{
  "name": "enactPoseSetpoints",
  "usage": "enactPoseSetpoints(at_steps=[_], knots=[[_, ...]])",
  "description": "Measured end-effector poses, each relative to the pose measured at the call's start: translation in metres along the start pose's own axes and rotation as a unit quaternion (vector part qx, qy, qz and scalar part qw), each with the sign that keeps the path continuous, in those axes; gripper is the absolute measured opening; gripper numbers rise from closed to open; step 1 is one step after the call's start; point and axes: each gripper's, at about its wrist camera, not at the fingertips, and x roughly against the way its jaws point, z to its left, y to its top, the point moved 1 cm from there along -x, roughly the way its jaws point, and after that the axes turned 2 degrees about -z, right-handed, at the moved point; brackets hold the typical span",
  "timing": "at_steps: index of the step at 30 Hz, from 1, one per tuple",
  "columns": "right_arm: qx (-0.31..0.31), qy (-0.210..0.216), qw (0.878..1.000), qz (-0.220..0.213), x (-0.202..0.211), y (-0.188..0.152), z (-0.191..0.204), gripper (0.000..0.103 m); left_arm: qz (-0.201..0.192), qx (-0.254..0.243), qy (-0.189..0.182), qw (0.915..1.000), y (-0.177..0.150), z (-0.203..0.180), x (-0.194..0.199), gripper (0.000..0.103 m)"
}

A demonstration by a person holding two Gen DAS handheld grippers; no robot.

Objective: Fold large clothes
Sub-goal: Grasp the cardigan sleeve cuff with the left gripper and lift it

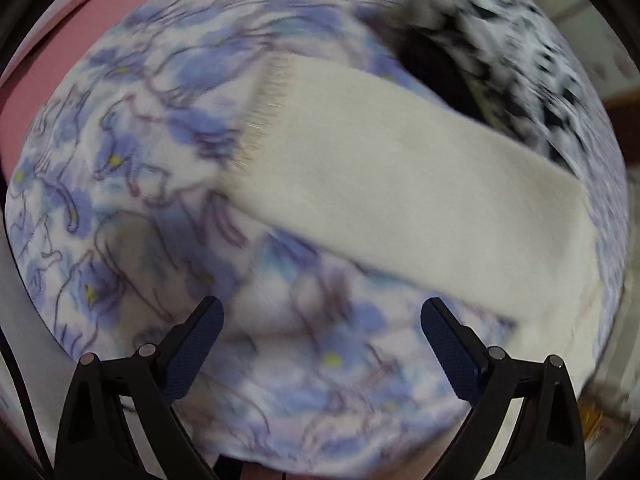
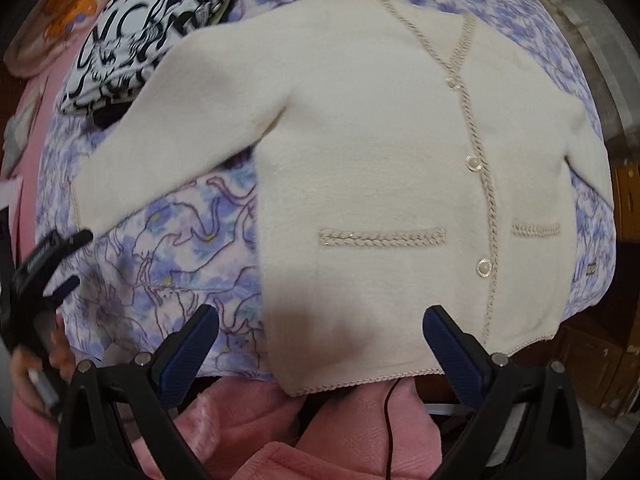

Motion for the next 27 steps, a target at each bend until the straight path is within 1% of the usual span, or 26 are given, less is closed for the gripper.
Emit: enactPoseSetpoints(at_steps=[1,3,4,5,6,8,9,10,11,12,13,14,15,16,17,18,19,21,23,27], knots=[[0.010,-0.005,1.000,0.004,-0.002,0.002,0.007,0.102,-0.001,0.018,0.005,0.9998,0.007,0.006,-0.007,0.098],[0.023,-0.013,1.000,0.014,-0.005,0.006,0.015,0.102,0.000,0.054,0.001,0.9985,0.024,0.019,-0.025,0.094],[0.031,-0.020,0.999,0.019,-0.008,0.008,0.021,0.102,0.000,0.064,-0.004,0.9980,0.030,0.022,-0.031,0.092],[0.035,-0.024,0.999,0.022,-0.009,0.009,0.024,0.102,-0.005,0.076,-0.008,0.9971,0.036,0.026,-0.037,0.088],[0.039,-0.025,0.999,0.024,-0.010,0.010,0.029,0.102,-0.012,0.087,-0.010,0.9961,0.042,0.029,-0.042,0.087],[0.054,-0.027,0.998,0.030,-0.014,0.011,0.038,0.102,-0.024,0.108,-0.026,0.9935,0.053,0.033,-0.050,0.086],[0.065,-0.031,0.997,0.034,-0.016,0.011,0.043,0.102,-0.028,0.127,-0.035,0.9909,0.058,0.035,-0.054,0.084],[0.074,-0.035,0.996,0.037,-0.018,0.010,0.048,0.102,-0.029,0.141,-0.036,0.9889,0.061,0.036,-0.057,0.082],[0.080,-0.039,0.995,0.039,-0.020,0.010,0.051,0.102,-0.030,0.157,-0.035,0.9866,0.063,0.038,-0.060,0.075],[0.086,-0.041,0.995,0.041,-0.021,0.009,0.053,0.102,-0.032,0.177,-0.032,0.9831,0.064,0.039,-0.061,0.071],[0.090,-0.041,0.994,0.043,-0.022,0.008,0.056,0.102,-0.035,0.186,-0.032,0.9814,0.065,0.041,-0.062,0.067],[0.093,-0.041,0.994,0.045,-0.023,0.008,0.057,0.102,-0.038,0.191,-0.027,0.9804,0.065,0.041,-0.061,0.060],[0.096,-0.041,0.993,0.047,-0.024,0.007,0.058,0.102,-0.040,0.192,-0.022,0.9803,0.064,0.039,-0.060,0.050],[0.097,-0.040,0.993,0.048,-0.025,0.006,0.058,0.102,-0.041,0.192,-0.018,0.9805,0.059,0.036,-0.056,0.044],[0.097,-0.039,0.993,0.048,-0.025,0.006,0.058,0.102,-0.041,0.192,-0.016,0.9805,0.057,0.035,-0.054,0.028],[0.095,-0.037,0.994,0.048,-0.026,0.006,0.057,0.102,-0.036,0.194,-0.030,0.9798,0.055,0.034,-0.054,0.008],[0.093,-0.035,0.994,0.047,-0.026,0.006,0.056,0.102,-0.030,0.198,-0.048,0.9786,0.049,0.031,-0.050,0.008],[0.091,-0.030,0.994,0.046,-0.026,0.006,0.054,0.102,-0.031,0.194,-0.058,0.9788,0.046,0.023,-0.042,0.007],[0.087,-0.025,0.995,0.043,-0.025,0.005,0.051,0.102,-0.041,0.175,-0.069,0.9813,0.049,0.015,-0.033,0.007],[0.073,-0.008,0.997,0.031,-0.021,0.003,0.041,0.102,-0.070,0.143,-0.095,0.9826,0.052,-0.007,-0.007,0.006]])
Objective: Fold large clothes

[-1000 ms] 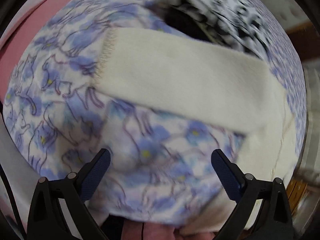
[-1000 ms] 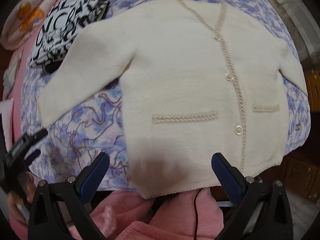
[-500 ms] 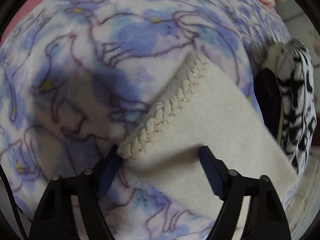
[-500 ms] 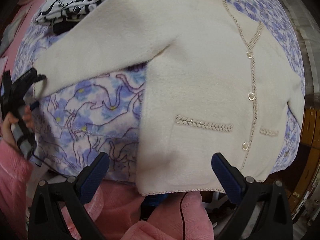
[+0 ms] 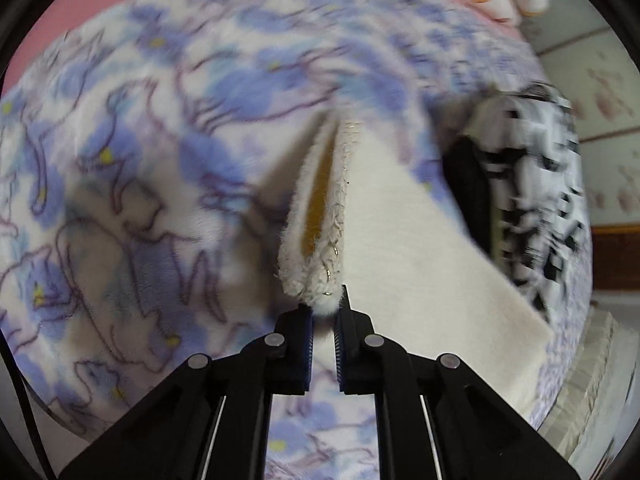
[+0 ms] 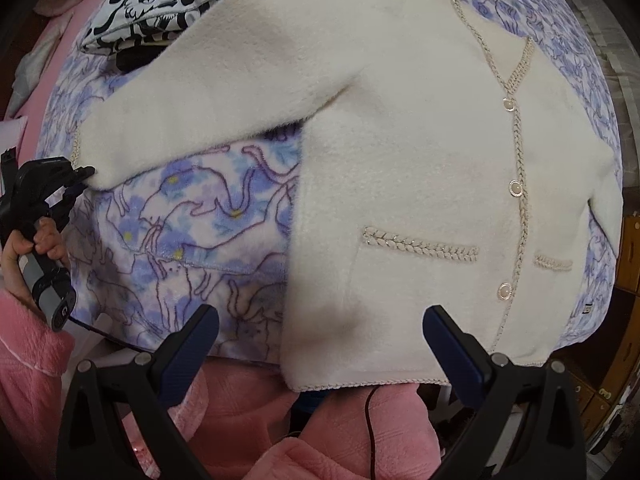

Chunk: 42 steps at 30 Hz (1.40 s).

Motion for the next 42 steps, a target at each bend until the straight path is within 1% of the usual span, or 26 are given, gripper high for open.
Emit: enactPoseSetpoints(at_steps=[2,4,7,9,10,12,13,14,16,19,22,25,27,28,30,32,33,34,35,36,37,38,39,40,41,42], knots=[[-0.008,0.011,1.000,-0.007,0.002,-0.003,-0.007,0.102,-0.014,-0.022,-0.014,0.9996,0.002,-0.017,0.014,0.006],[-0.017,0.023,1.000,-0.014,0.005,-0.006,-0.016,0.102,-0.028,-0.034,-0.029,0.9986,-0.009,-0.029,0.040,0.006],[-0.028,0.045,0.998,-0.023,0.007,-0.010,-0.033,0.102,-0.048,-0.049,-0.062,0.9957,-0.019,-0.057,0.066,0.006],[-0.034,0.062,0.997,-0.031,0.010,-0.011,-0.045,0.102,-0.066,-0.066,-0.081,0.9923,-0.037,-0.080,0.091,0.006],[-0.037,0.073,0.996,-0.037,0.011,-0.011,-0.052,0.102,-0.073,-0.071,-0.089,0.9908,-0.045,-0.078,0.104,0.006],[-0.040,0.092,0.994,-0.051,0.015,-0.010,-0.066,0.102,-0.090,-0.080,-0.111,0.9866,-0.067,-0.097,0.127,0.006],[-0.041,0.100,0.992,-0.058,0.016,-0.009,-0.075,0.102,-0.097,-0.082,-0.118,0.9848,-0.078,-0.098,0.141,0.006],[-0.042,0.107,0.991,-0.065,0.017,-0.008,-0.084,0.102,-0.103,-0.086,-0.128,0.9827,-0.090,-0.107,0.153,0.006],[-0.044,0.119,0.989,-0.077,0.020,-0.005,-0.108,0.102,-0.116,-0.099,-0.146,0.9774,-0.114,-0.132,0.169,0.006],[-0.052,0.144,0.983,-0.103,0.025,0.001,-0.144,0.102,-0.135,-0.134,-0.174,0.9662,-0.158,-0.175,0.192,0.006],[-0.046,0.164,0.977,-0.130,0.030,0.009,-0.182,0.102,-0.144,-0.187,-0.195,0.9521,-0.207,-0.227,0.201,0.006],[-0.032,0.194,0.967,-0.159,0.032,0.019,-0.221,0.102,-0.133,-0.234,-0.211,0.9397,-0.251,-0.273,0.193,0.006],[-0.022,0.212,0.961,-0.175,0.030,0.024,-0.244,0.102,-0.114,-0.262,-0.225,0.9315,-0.283,-0.304,0.177,0.006],[-0.015,0.225,0.957,-0.185,0.028,0.027,-0.255,0.102,-0.104,-0.272,-0.229,0.9289,-0.296,-0.315,0.168,0.006],[-0.006,0.239,0.950,-0.201,0.018,0.033,-0.275,0.102,-0.072,-0.301,-0.234,0.9218,-0.328,-0.341,0.139,0.007],[0.000,0.242,0.949,-0.203,0.002,0.040,-0.291,0.102,-0.047,-0.326,-0.232,0.9152,-0.352,-0.358,0.111,0.007],[0.002,0.241,0.948,-0.205,-0.007,0.043,-0.300,0.102,-0.030,-0.340,-0.228,0.9117,-0.365,-0.367,0.094,0.010],[0.003,0.240,0.948,-0.210,-0.017,0.046,-0.308,0.102,-0.015,-0.349,-0.224,0.9099,-0.371,-0.371,0.080,0.013],[0.004,0.239,0.948,-0.212,-0.025,0.049,-0.315,0.102,0.009,-0.357,-0.217,0.9085,-0.382,-0.376,0.062,0.025],[0.003,0.236,0.948,-0.213,-0.038,0.052,-0.321,0.102,0.034,-0.364,-0.205,0.9079,-0.390,-0.380,0.044,0.031],[0.000,0.231,0.950,-0.210,-0.049,0.053,-0.325,0.102,0.046,-0.369,-0.192,0.9083,-0.396,-0.382,0.033,0.039],[-0.005,0.225,0.953,-0.202,-0.062,0.055,-0.330,0.102,0.056,-0.375,-0.170,0.9094,-0.402,-0.383,0.021,0.044],[-0.013,0.223,0.956,-0.191,-0.075,0.057,-0.333,0.102,0.059,-0.382,-0.148,0.9105,-0.404,-0.381,0.012,0.053],[-0.020,0.224,0.957,-0.182,-0.085,0.057,-0.336,0.099,0.058,-0.385,-0.133,0.9116,-0.402,-0.378,0.007,0.059],[-0.033,0.227,0.958,-0.172,-0.096,0.059,-0.338,0.096,0.054,-0.386,-0.111,0.9139,-0.399,-0.372,0.003,0.069],[-0.045,0.234,0.957,-0.164,-0.104,0.061,-0.340,0.095,0.050,-0.387,-0.092,0.9163,-0.393,-0.366,-0.001,0.074]])
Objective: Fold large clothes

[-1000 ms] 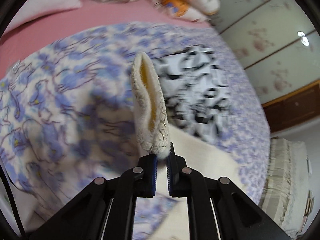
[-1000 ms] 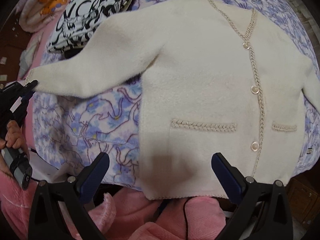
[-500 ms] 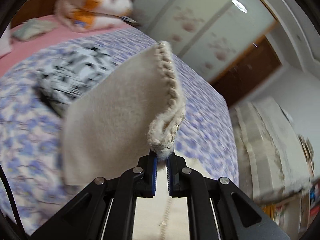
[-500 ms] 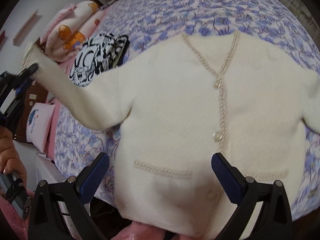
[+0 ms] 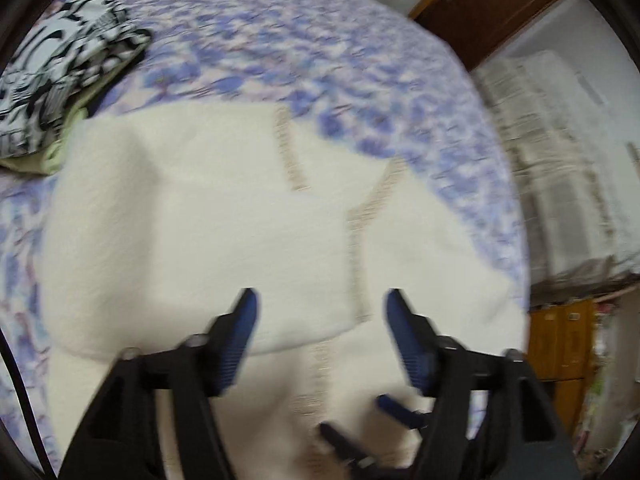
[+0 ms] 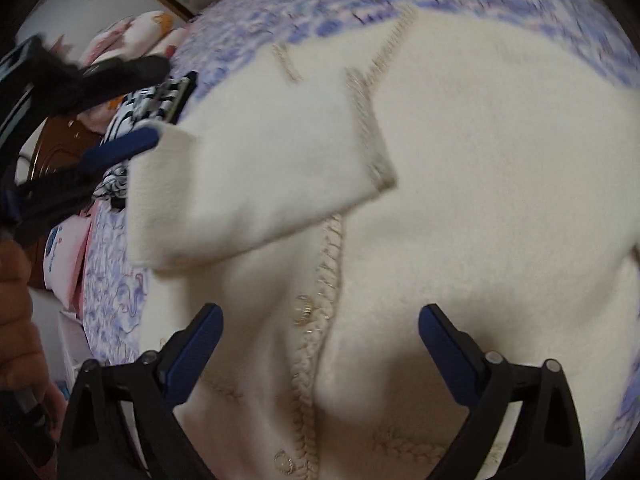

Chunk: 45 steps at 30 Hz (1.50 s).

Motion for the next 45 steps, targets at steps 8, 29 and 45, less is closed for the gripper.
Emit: enactPoseSetpoints(at_steps=[8,29,45], knots=[[-0.059,0.031,0.997,-0.050,-0.019,0.019,-0.006,0.088,0.041,0.010,0.116,0.9923,0.003,0.117,0.006,0.075],[-0.133,-0.014,0.977,-0.168,-0.015,0.060,-0.011,0.014,0.070,-0.022,0.145,0.9868,-0.008,0.260,-0.017,0.063],[-0.155,-0.148,0.956,-0.198,0.021,-0.003,-0.030,0.013,0.054,0.003,0.105,0.9930,0.013,0.268,-0.041,0.023]])
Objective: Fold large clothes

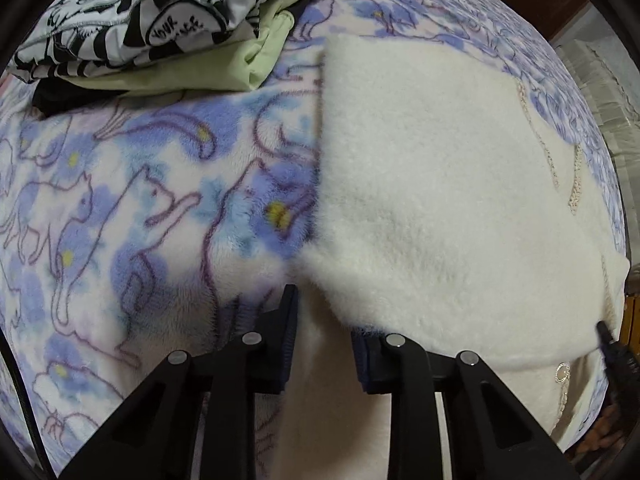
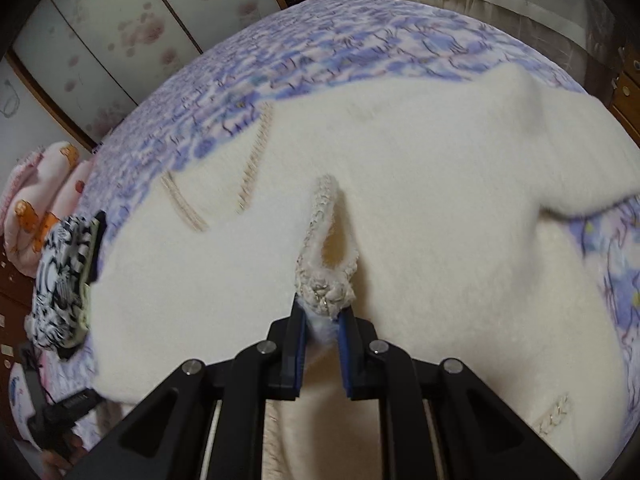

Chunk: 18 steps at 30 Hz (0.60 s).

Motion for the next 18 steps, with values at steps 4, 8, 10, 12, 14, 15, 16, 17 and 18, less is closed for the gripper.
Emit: enactPoseSetpoints(at_steps=[4,8,10,12,14,15,16,17,18], knots=[[-0.024,-0.004,1.000,-0.003,-0.025,-0.008,-0.016,0.013,0.001,-0.012,-0.001,0.9999,0.000,-0.009,-0.006,0.023],[0.009,-0.030,0.999,-0.026,-0.039,0.003,-0.005,0.014,-0.008,-0.050,0.019,0.9985,-0.002,-0.025,-0.005,0.022],[0.021,-0.041,0.999,-0.029,-0.041,0.010,0.000,0.014,-0.006,-0.054,0.022,0.9983,-0.002,-0.030,-0.005,0.022],[0.040,-0.048,0.997,-0.038,-0.041,0.013,0.005,0.014,-0.005,-0.054,0.021,0.9983,-0.002,-0.032,-0.006,0.021],[0.038,-0.046,0.997,-0.039,-0.047,0.018,0.004,0.015,-0.006,-0.057,0.022,0.9981,-0.003,-0.034,-0.005,0.021],[0.032,-0.049,0.998,-0.030,-0.051,0.020,0.004,0.015,-0.008,-0.063,0.023,0.9977,-0.005,-0.036,-0.003,0.021],[0.029,-0.056,0.998,-0.021,-0.054,0.023,0.005,0.017,-0.009,-0.066,0.024,0.9975,-0.006,-0.036,-0.001,0.021],[0.031,-0.065,0.997,-0.017,-0.055,0.025,0.008,0.018,-0.008,-0.068,0.026,0.9973,-0.008,-0.037,0.001,0.021],[0.035,-0.076,0.996,-0.014,-0.054,0.026,0.012,0.019,-0.007,-0.064,0.029,0.9975,-0.011,-0.038,0.004,0.021]])
